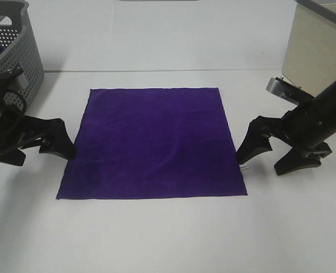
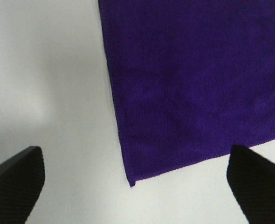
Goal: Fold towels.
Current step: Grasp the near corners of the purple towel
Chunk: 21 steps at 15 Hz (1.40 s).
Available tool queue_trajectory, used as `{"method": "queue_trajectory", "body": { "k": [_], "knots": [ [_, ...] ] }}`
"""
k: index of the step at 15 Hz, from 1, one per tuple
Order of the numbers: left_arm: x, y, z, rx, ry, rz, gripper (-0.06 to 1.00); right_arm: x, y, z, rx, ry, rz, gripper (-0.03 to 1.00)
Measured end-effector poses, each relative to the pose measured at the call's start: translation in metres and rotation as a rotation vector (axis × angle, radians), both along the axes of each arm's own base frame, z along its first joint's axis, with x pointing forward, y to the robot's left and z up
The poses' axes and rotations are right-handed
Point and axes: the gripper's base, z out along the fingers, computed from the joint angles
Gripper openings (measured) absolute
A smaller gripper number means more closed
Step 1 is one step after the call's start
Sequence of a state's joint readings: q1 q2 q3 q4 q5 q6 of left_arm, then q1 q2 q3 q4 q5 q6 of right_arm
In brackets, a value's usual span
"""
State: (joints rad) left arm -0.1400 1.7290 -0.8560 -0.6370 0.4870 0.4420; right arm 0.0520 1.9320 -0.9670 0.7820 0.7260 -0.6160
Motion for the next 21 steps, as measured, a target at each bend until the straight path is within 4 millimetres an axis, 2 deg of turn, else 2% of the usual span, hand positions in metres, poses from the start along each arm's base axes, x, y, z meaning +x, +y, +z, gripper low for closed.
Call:
{"method": "queue_trajectory", "body": {
  "k": [2,6,10,21],
  "knots": [
    [0.009,-0.003,-0.009,0.0,0.025,-0.034,0.99,0.002,0.001,-0.01,0.01,0.025,-0.027,0.93],
    [0.021,-0.005,-0.037,0.001,0.105,-0.045,0.99,0.003,0.002,-0.013,0.032,0.036,-0.057,0.85],
    [0.029,-0.007,-0.049,-0.008,0.129,-0.039,0.99,0.004,0.002,-0.014,0.034,0.036,-0.065,0.85],
    [0.027,-0.011,-0.049,-0.051,0.184,-0.044,0.96,0.005,0.005,-0.014,0.03,0.024,-0.071,0.84]
  ]
}}
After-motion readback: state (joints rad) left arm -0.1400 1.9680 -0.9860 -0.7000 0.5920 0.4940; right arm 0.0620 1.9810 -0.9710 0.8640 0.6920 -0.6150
